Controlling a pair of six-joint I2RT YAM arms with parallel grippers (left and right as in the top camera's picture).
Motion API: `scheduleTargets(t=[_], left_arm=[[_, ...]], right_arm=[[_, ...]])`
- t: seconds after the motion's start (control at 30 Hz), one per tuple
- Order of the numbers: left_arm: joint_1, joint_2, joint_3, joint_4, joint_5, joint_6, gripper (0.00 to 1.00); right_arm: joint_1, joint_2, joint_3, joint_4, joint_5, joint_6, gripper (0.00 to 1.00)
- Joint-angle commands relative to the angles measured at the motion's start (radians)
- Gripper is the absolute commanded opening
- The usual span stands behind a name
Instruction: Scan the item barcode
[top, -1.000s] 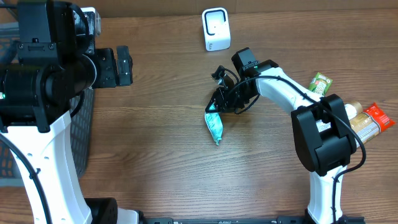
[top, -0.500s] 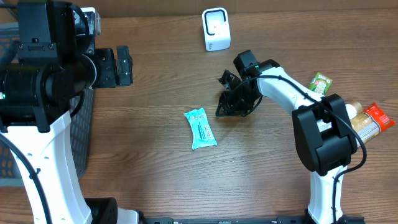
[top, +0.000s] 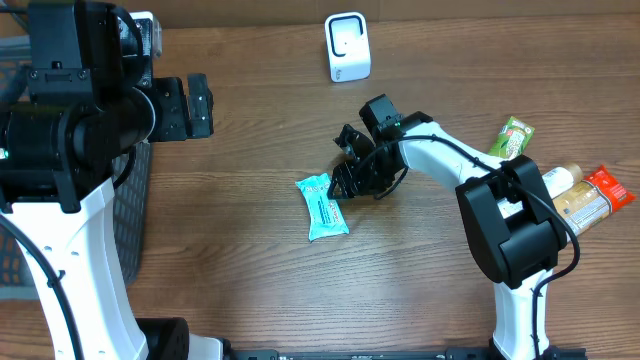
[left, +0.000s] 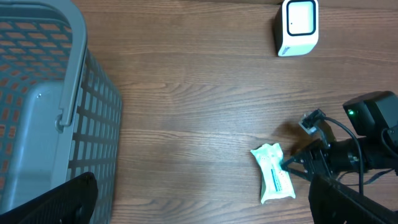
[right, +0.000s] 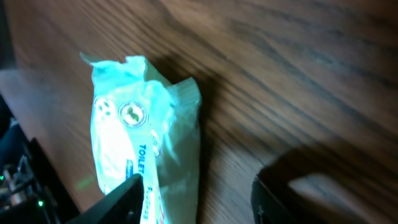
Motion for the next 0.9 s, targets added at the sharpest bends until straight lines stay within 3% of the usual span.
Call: scheduleTargets(t=[0.0,0.27,0.33,0.37,0.57,0.73,0.87], left_arm=[[0.000,-0.001,0.002,0.004,0.009,0.019,1.00],[0.000,-0.001,0.002,0.004,0.009,0.019,1.00],[0.000,-0.001,0.002,0.004,0.009,0.019,1.00],[0.000,-0.001,0.002,0.004,0.009,0.019,1.00],[0.000,-0.001,0.002,0.004,0.009,0.019,1.00],[0.000,-0.001,0.002,0.004,0.009,0.019,1.00],[0.000,-0.001,0.002,0.004,0.009,0.019,1.00]], right_arm=[[0.020,-0.023,-0.081,0.105,-0.029,0.083,0.53],[0.078,-0.023,-0.180,0.270,-0.009,0.217,0.27],[0.077,-0.023,-0.181,0.270,-0.010,0.217,0.15],[0.071,-0.024,-0.178,0.268,-0.011,0.217,0.04],[0.043,-0.092,-0.140,0.179,0.014,0.212,0.04],[0.063,-0.256,-0.097,0.007,0.353,0.225,0.04],[0.155,-0.344,-0.031,-0.188,0.960,0.373,0.04]])
